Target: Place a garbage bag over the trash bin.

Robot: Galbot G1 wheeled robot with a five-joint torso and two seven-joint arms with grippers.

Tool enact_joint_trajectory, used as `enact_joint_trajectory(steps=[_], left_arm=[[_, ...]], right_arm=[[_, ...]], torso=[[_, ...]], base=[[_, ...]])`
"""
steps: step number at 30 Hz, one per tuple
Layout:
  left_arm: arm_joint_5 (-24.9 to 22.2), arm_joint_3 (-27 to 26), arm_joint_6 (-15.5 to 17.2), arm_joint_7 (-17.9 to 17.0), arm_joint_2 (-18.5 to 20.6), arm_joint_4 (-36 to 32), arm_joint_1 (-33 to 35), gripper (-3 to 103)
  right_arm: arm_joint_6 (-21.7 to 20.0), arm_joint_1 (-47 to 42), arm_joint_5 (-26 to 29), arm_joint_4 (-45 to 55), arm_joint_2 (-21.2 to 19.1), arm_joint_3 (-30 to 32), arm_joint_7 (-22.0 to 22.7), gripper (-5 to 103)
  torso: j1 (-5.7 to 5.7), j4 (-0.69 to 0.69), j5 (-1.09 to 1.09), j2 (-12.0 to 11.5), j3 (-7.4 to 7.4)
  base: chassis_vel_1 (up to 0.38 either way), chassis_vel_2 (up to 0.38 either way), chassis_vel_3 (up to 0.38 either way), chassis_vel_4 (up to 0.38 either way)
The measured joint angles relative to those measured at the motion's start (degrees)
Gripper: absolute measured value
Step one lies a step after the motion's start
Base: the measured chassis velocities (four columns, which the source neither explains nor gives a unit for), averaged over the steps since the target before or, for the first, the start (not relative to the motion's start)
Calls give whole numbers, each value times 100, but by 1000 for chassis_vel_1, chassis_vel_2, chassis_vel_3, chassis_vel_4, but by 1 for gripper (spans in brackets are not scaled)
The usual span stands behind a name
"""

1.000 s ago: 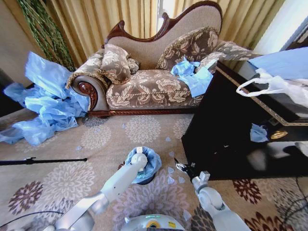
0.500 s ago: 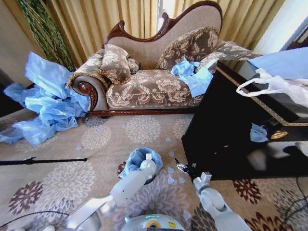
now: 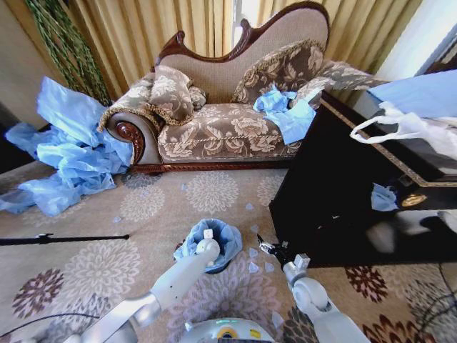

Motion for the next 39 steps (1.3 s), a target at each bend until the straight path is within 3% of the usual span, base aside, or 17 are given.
enact_joint_trajectory(steps=[17,28,39], left_arm=[[-131,-113,155,142,-51,168,-463,0],[-472,-383,307,-9,215,-335,-119,0],[-643,-691,381,39,350,-339,0,0]], right_arm=[[-1,6,-79,-58,31,-42,18,100],[19,-129,-85,34,24,48,8,100],[39,-272,-188,133,77,72,3,100]], torso=[[0,0,1,0,-1],[-1,0,0,0,-2],[-1,1,1,-2,-2]], base=[[0,0,0,0],[0,0,0,0],[0,0,0,0]])
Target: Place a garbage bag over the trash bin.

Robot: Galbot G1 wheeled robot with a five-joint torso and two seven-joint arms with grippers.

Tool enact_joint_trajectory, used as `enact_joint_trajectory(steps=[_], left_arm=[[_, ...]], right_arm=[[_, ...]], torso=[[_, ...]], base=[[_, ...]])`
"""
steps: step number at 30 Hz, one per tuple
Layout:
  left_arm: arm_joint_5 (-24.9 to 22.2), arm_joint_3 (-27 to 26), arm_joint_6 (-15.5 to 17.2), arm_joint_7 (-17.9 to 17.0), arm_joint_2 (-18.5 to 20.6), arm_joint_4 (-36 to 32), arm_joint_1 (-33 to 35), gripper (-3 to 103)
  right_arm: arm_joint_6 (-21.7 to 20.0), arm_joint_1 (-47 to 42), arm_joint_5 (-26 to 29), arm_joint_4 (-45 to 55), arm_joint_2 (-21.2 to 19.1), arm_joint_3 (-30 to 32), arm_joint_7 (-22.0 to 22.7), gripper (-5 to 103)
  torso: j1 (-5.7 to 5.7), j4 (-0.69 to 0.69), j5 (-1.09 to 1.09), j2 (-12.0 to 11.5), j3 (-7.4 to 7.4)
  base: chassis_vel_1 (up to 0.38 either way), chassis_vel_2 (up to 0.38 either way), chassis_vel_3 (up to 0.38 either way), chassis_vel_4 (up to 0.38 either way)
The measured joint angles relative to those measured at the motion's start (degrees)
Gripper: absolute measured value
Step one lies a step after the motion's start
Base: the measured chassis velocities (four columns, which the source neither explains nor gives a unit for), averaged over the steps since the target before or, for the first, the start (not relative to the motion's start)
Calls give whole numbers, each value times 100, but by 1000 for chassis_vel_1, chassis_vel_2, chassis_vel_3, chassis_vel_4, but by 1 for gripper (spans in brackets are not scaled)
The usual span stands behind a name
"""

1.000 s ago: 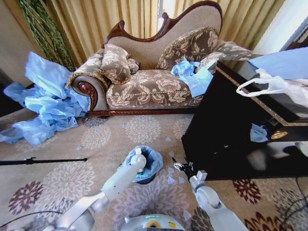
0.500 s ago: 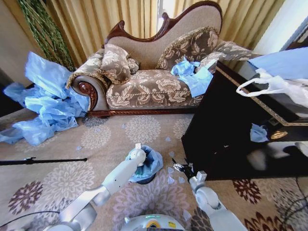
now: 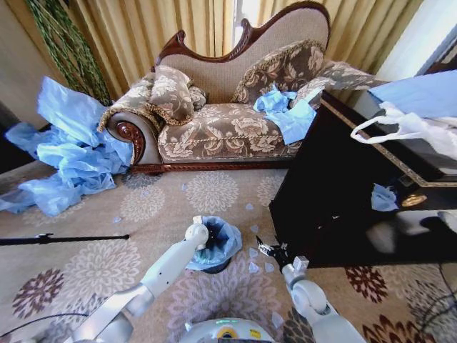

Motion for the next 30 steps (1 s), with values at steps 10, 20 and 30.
enact_joint_trajectory(steps=[10,20,30], left_arm=[[-19,-37,17,107,89,-260,118,0],[685,224,-229,252,164,-1083,649,0],[1472,44,-840,1078,520,-1843,1178,2]], right_arm=[[2,-12,-34,18,27,-30,0,100],[0,19,-24,82,9,-38,8,100],[10,-72,-31,164,10,-2,14,100]], torso=[[0,0,2,0,0],[0,-1,0,0,0],[0,-1,0,0,0]], base=[[0,0,0,0],[0,0,0,0],[0,0,0,0]])
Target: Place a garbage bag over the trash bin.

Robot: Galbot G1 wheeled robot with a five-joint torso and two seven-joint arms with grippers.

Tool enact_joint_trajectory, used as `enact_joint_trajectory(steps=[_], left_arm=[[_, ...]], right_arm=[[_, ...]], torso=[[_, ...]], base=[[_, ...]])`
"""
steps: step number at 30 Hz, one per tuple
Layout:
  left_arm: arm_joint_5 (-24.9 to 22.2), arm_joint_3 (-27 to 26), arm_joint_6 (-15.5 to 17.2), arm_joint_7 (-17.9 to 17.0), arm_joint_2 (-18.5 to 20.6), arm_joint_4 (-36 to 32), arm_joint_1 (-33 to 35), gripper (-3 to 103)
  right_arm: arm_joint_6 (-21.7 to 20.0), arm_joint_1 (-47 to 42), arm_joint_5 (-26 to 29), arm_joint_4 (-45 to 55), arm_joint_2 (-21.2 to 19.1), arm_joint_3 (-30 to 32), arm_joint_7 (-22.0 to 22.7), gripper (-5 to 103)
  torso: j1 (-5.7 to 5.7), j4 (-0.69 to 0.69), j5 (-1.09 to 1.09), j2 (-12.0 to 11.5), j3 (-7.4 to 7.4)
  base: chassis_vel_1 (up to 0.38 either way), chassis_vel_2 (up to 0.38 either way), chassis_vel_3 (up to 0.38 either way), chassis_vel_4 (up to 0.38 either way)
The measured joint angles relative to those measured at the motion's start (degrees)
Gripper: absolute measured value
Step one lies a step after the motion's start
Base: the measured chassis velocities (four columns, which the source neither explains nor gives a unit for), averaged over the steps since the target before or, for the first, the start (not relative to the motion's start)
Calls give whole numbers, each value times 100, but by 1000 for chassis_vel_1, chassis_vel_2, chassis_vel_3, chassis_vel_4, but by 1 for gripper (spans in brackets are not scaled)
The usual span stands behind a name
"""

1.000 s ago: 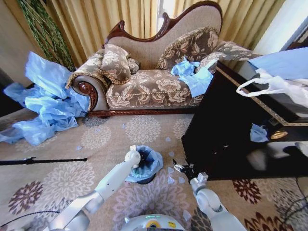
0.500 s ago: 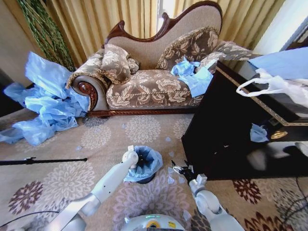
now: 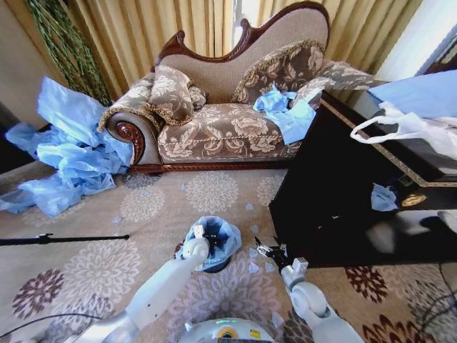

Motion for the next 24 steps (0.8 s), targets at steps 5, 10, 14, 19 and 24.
enact_joint_trajectory(steps=[5,10,14,19,24], left_arm=[[195,-65,-68,148,228,-454,228,29],[531,-183,-115,233,405,-860,493,40],[1159,-392,-522,733,609,-1268,855,56],[1586,-714,-1143,1661,980,-1895,1406,78],[3305,-1103,-1899,2427,1289,-2142,1926,94]], right_arm=[[0,-23,-48,53,24,-28,16,100],[-3,-53,-86,115,45,-38,51,100],[-6,-143,-129,212,63,-10,73,100],[6,-376,-225,467,75,79,85,100],[150,-782,-653,903,156,259,255,100]], torso=[[0,0,0,0,0],[0,0,0,0,0],[1,0,0,0,0],[0,1,1,0,0],[0,2,0,0,0]], base=[[0,0,0,0],[0,0,0,0],[0,0,0,0],[0,0,0,0],[0,0,0,0]])
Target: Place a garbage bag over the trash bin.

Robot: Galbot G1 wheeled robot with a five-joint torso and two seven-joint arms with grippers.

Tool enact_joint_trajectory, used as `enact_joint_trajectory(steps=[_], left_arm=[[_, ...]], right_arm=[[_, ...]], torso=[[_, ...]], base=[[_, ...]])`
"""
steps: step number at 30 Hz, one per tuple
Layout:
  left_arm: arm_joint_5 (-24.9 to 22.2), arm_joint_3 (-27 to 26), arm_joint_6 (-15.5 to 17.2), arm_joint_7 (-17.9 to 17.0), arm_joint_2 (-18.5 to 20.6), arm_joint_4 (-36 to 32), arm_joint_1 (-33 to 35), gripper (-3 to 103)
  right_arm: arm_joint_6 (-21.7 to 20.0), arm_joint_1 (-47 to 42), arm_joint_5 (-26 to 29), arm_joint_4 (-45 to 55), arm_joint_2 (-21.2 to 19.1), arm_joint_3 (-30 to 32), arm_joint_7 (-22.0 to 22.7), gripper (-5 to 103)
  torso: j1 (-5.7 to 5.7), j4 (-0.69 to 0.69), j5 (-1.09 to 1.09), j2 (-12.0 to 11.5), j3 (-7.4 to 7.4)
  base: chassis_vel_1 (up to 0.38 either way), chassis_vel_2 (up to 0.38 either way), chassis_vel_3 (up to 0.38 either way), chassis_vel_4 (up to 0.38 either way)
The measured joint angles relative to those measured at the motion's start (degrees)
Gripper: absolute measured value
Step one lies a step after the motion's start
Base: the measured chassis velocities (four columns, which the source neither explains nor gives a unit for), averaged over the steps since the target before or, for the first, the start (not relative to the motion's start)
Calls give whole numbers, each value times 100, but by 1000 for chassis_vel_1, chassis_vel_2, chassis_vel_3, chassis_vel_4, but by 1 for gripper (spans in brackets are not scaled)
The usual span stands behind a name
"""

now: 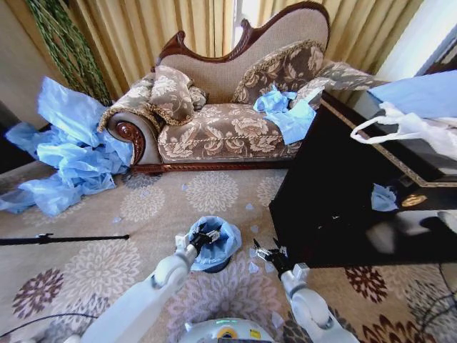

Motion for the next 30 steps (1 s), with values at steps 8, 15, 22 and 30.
enact_joint_trajectory(steps=[8,15,22,30], left_arm=[[1068,-1627,301,-785,279,-1177,1522,100],[1505,-3412,52,-22,-495,-2013,3767,100],[1981,-3651,-717,329,-1577,-2413,4959,100],[2430,-3449,-768,144,-1949,-2879,5363,100]], right_arm=[[329,-959,-1090,992,676,846,195,100],[522,-1613,-1092,1495,1277,1501,-310,100],[529,-1783,-981,1847,1640,1727,-627,100],[393,-1965,-746,2288,1631,2021,-818,100]], torso=[[0,-5,0,2,-1],[-1,0,0,2,-1],[-1,0,0,1,-1],[0,-3,0,1,0]], base=[[0,0,0,0],[0,0,0,0],[0,0,0,0],[0,0,0,0]])
